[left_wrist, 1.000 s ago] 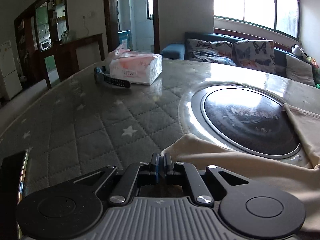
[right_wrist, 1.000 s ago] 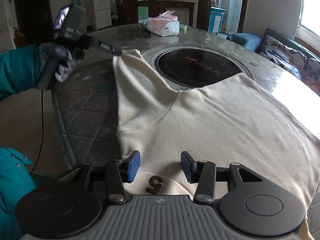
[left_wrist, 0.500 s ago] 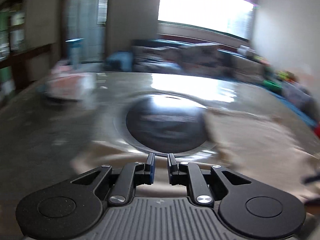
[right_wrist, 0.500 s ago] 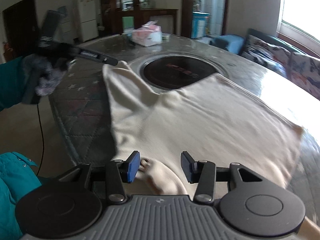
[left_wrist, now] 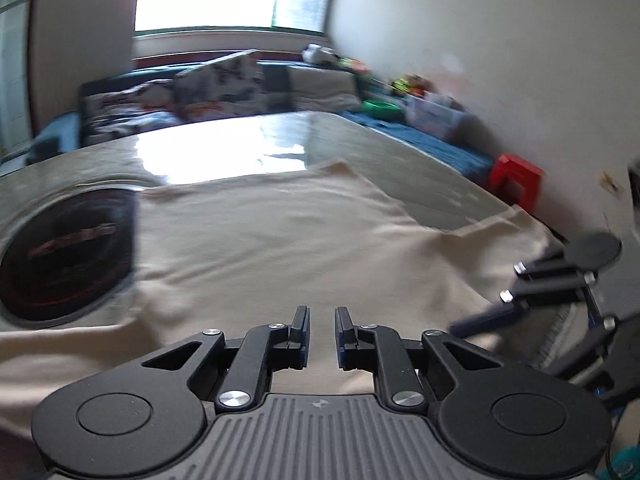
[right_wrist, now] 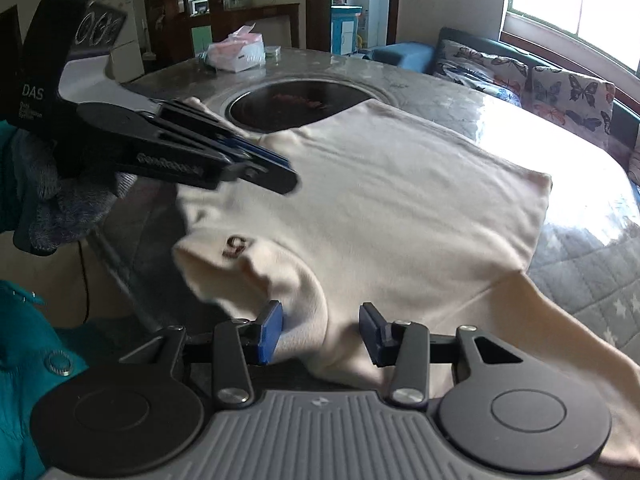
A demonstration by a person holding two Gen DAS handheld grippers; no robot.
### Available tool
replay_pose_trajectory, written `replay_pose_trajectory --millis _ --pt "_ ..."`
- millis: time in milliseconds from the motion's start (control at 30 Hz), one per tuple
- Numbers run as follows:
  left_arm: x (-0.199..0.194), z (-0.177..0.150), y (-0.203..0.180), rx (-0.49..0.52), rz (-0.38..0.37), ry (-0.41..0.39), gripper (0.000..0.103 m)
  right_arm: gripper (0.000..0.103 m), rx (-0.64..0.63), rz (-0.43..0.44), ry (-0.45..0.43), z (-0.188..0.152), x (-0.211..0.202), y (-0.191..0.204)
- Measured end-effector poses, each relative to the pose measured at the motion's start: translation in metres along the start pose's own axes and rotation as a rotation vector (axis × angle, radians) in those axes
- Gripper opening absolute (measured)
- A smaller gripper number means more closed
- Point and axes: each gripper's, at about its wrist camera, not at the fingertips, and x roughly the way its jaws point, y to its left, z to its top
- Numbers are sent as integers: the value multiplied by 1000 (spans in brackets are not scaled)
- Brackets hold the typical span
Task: Fold clothes
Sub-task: 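Grasp a sleeve cuff with the right tool and lift it up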
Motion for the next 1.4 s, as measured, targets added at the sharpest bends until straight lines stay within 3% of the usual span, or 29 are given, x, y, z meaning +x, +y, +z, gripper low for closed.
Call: replay_pose_trajectory --millis 233,567,667,833,1000,1067,1200,1400 --pt "19 -14 -25 110 -33 42 15 43 118 -79 -71 -9 -29 -26" --pt "14 7 -30 119 -54 13 18 44 443 -487 -102 -65 -70 -121" --pt "17 13 -36 122 -63 3 25 44 553 -586 -100 -85 -77 -147" --pt "24 15 -48 135 -80 10 25 44 692 -652 -104 -113 -80 -174" --pt "32 17 -61 149 -96 17 25 43 746 -671 -149 -124 -78 -185" --pt "36 17 -64 151 -100 22 25 39 745 -688 -157 -124 -76 -187" --pt "43 16 -68 150 -105 37 26 8 745 -679 -165 -120 -77 -185" --pt "48 14 -74 158 -125 45 26 8 701 -679 -233 -107 -98 -180"
